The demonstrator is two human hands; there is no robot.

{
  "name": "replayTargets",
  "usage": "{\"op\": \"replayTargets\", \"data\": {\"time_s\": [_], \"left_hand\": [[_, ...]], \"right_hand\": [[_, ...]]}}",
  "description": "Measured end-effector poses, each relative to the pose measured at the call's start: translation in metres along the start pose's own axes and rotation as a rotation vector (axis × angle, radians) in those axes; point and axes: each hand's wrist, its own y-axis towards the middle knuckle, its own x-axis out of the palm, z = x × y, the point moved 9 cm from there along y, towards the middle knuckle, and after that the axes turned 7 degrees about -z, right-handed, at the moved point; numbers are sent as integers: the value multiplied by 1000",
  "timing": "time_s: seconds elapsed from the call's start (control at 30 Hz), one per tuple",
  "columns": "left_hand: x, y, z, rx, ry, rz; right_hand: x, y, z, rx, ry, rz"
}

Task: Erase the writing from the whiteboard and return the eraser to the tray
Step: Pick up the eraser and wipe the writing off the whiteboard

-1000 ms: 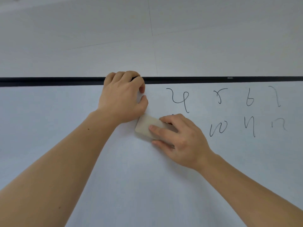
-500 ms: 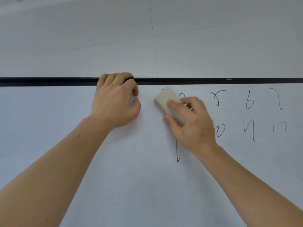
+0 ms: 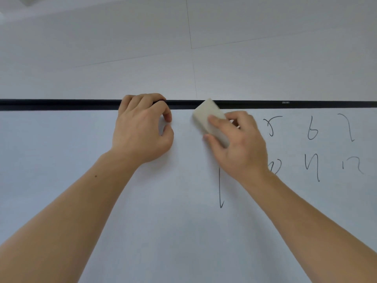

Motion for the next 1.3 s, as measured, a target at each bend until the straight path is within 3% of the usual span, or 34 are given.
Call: {"op": "replayTargets", "data": {"time_s": [0.17,0.33,0.43,0.63,0.73,1.0,1.13,1.3], "left_hand": [[0,0,1,5,-7,4],[0,0,1,16,-1,3],[0,0,1,6,-1,9],[6,-1,3,-21,15,-6],[12,-2,7,-36,51,-39],[29,-3,25,10,128,-134],[32,-3,30,-1,148,-127],[37,-4,36,-28,156,-113]], "right_hand": [[1,-9,-6,-118,-52,-60],[-15,-9,55,173,-38,13],[-15,-14,56,206,-25,13],[-6,-54,-6,-148,13,-119],[-6,-54,-4,-209,-37,-191],[-22,-26,68,220,-47,-103],[-14,-54,26,33,5,-153],[0,-97,-13,-191,89,-332]]}}
